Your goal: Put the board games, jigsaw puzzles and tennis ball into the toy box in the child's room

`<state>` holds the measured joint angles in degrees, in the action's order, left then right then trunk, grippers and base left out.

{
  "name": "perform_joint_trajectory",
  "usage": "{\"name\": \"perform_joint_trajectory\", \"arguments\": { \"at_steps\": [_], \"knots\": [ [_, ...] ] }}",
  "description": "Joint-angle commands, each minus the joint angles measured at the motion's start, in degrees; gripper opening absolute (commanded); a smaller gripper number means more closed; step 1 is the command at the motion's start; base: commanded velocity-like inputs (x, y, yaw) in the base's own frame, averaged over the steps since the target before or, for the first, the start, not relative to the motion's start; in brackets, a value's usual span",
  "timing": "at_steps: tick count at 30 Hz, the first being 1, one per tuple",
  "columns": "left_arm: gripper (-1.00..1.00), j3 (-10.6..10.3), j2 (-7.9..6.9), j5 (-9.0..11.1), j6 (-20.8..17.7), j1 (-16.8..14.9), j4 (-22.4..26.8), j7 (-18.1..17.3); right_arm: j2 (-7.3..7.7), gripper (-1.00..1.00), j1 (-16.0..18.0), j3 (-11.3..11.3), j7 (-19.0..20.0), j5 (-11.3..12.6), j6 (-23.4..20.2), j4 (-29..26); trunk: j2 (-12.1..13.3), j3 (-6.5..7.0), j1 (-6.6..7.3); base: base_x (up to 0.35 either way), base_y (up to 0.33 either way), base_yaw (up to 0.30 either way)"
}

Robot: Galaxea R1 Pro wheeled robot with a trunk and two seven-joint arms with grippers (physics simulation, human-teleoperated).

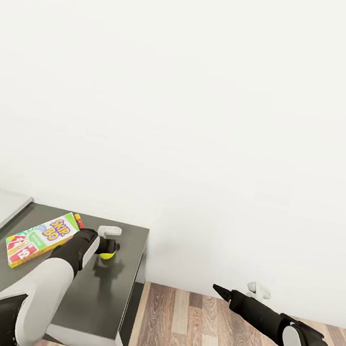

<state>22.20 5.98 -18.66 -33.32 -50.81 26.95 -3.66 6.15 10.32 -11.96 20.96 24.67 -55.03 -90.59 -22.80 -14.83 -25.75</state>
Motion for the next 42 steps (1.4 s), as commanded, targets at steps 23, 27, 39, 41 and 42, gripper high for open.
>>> {"name": "perform_joint_trajectory", "arguments": {
  "at_steps": [23,27,39,41,42],
  "knots": [
    [1.0,0.5,0.08,-0.6,-0.3,-0.1,0.1,-0.4,0.1,1.0,0.1,-0.1,0.6,-0.4,-0.3,0.0,-0.1,-0.88,-0.03,0.0,0.0,0.0],
    [-1.0,0.5,0.08,-0.6,-0.3,-0.1,0.1,-0.4,0.15,1.0,0.1,-0.1,0.6,-0.4,-0.3,0.0,-0.1,-0.89,-0.03,0.0,0.0,0.0],
    [-1.0,0.5,-0.51,-0.5,-0.1,0.0,0.4,-1.1,0.07,1.0,0.0,-0.1,0.5,-0.4,-0.2,0.0,-0.1,-0.7,-0.03,0.0,0.0,-0.012],
    [-1.0,0.5,-0.58,-0.5,-0.1,0.0,0.6,-1.1,0.07,1.0,0.1,-0.1,0.5,-0.4,-0.2,0.0,-0.1,-0.55,-0.03,0.0,0.0,-0.066],
    [-1.0,0.6,-0.59,-0.4,-0.1,0.0,0.6,-1.1,0.07,1.0,0.1,-0.1,0.5,-0.4,-0.2,0.0,-0.1,-0.47,-0.03,0.0,0.0,-0.07]
  ]
}}
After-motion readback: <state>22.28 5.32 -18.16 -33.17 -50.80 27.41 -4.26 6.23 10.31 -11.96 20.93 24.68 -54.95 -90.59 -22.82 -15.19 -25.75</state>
